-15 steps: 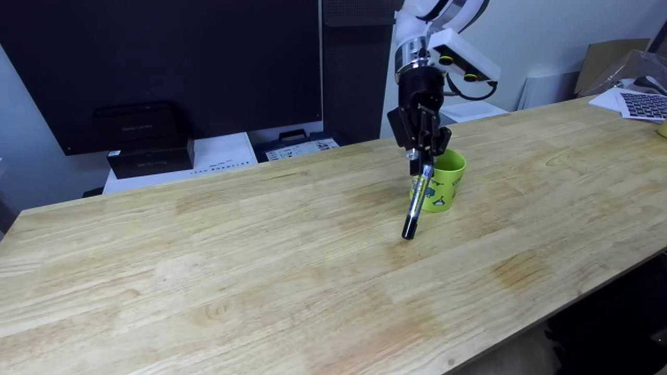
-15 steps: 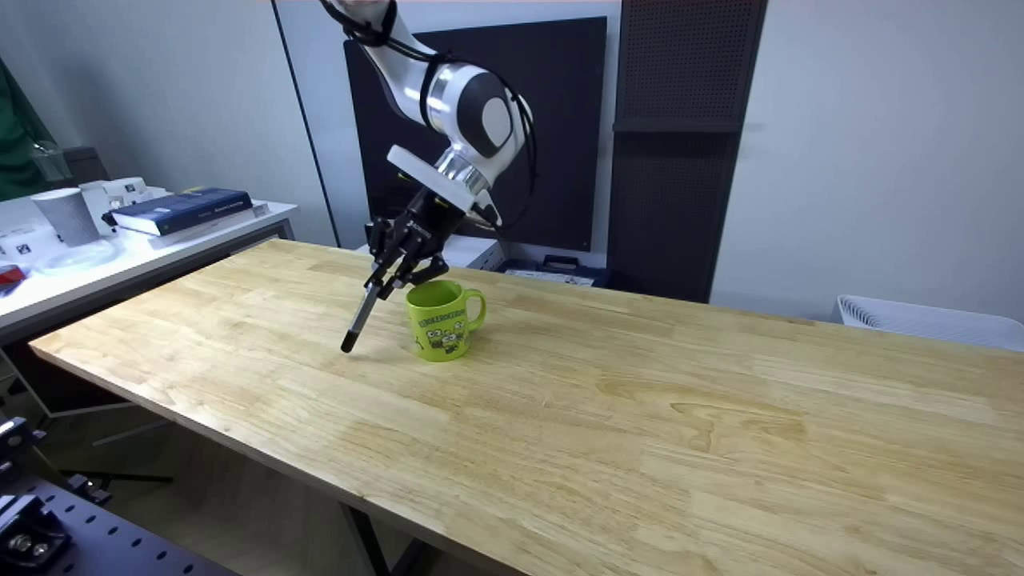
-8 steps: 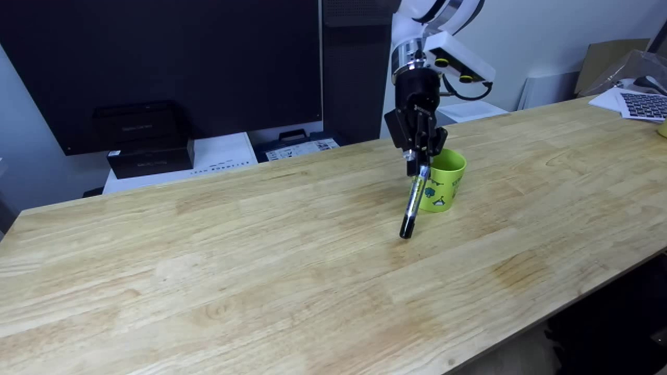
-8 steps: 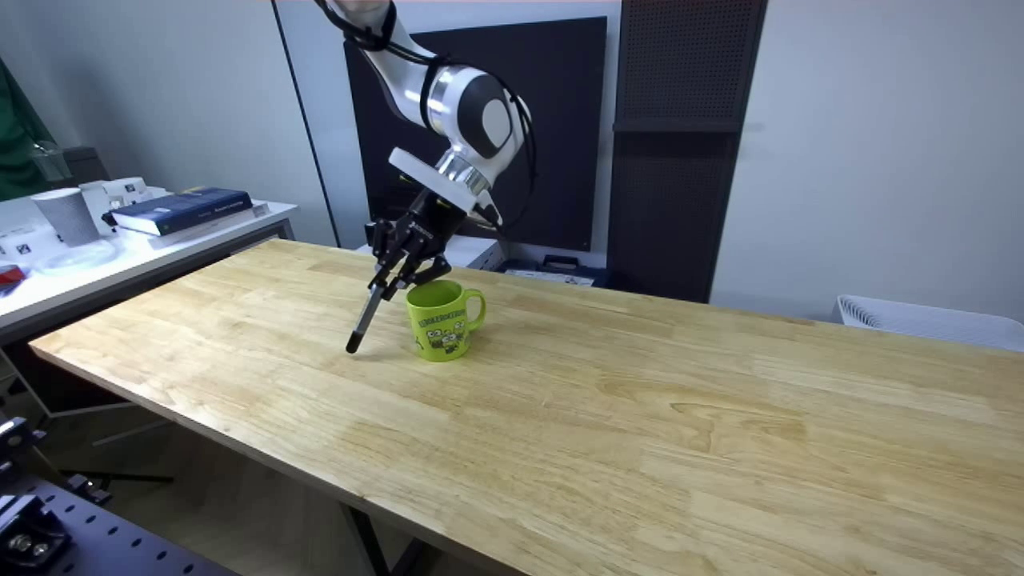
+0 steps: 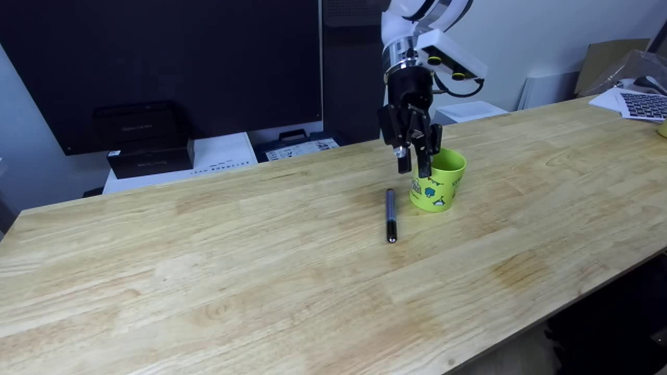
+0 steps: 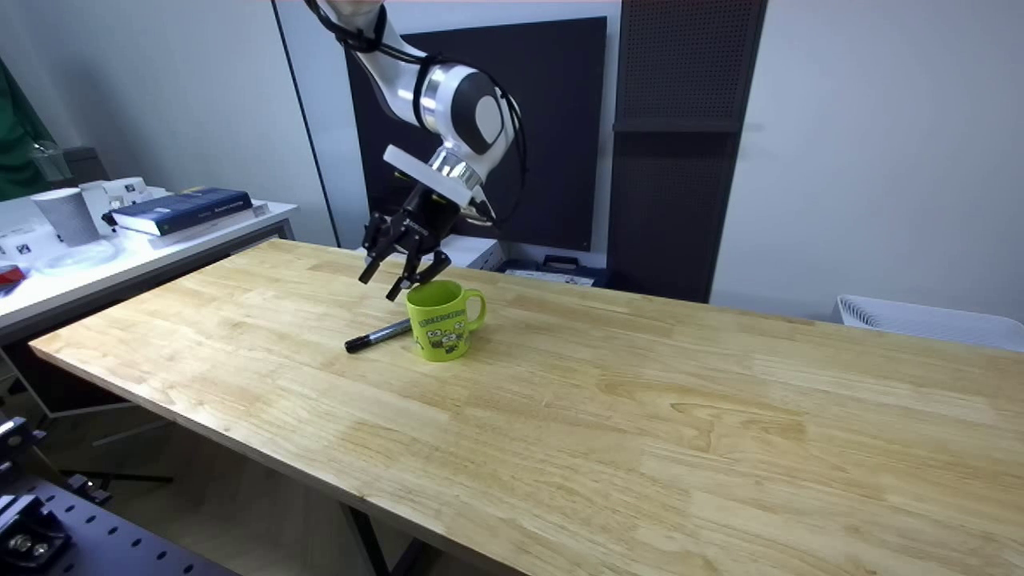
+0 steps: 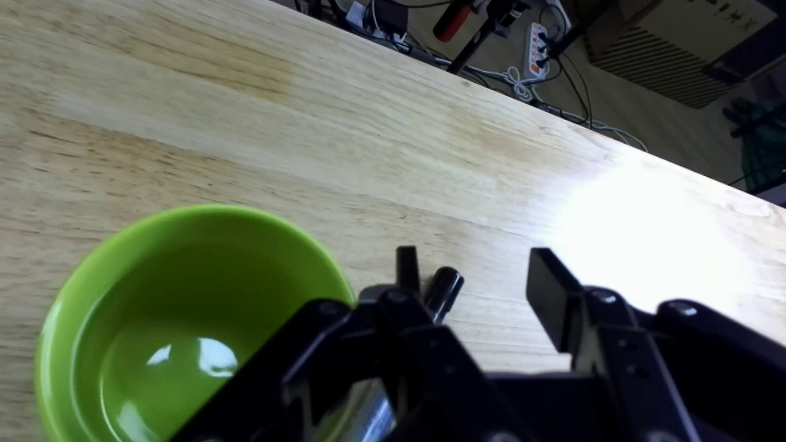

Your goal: Take the marker out of the yellow mug

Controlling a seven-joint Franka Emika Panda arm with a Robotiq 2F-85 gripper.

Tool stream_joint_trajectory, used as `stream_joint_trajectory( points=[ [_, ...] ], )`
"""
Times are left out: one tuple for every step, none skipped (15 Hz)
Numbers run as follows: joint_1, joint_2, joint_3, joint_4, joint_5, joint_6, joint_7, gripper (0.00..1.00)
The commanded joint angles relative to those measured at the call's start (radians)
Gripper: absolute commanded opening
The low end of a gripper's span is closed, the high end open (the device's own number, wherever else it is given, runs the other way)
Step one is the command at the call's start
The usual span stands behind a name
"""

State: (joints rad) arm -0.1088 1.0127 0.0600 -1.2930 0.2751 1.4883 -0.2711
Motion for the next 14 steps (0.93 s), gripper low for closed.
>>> stream_joint_trajectory(
  points=[
    [0.023,0.017,0.010,0.062,-0.041,-0.037,0.016,0.81],
    [0.030,0.012,0.012,0.061,-0.051,-0.033,0.013,0.87],
    [0.042,0.005,0.012,0.059,-0.067,-0.028,0.012,0.95],
    [0.054,-0.002,0.012,0.057,-0.086,-0.021,0.010,0.99],
    [0.069,-0.012,0.010,0.051,-0.109,-0.012,0.011,1.00],
    [0.084,-0.020,0.006,0.047,-0.135,-0.001,0.013,1.00],
    [0.103,-0.033,0.001,0.036,-0.166,0.014,0.019,1.00],
    [0.119,-0.045,-0.002,0.024,-0.196,0.032,0.023,1.00],
    [0.135,-0.060,-0.004,0.009,-0.226,0.054,0.026,1.00],
    [0.154,-0.079,-0.009,-0.010,-0.262,0.083,0.031,1.00],
    [0.173,-0.102,-0.014,-0.036,-0.299,0.117,0.040,1.00],
    [0.189,-0.121,-0.017,-0.058,-0.332,0.152,0.050,1.00],
    [0.205,-0.146,-0.021,-0.089,-0.366,0.192,0.064,1.00],
    [0.220,-0.175,-0.025,-0.129,-0.397,0.239,0.080,1.00]
  ],
)
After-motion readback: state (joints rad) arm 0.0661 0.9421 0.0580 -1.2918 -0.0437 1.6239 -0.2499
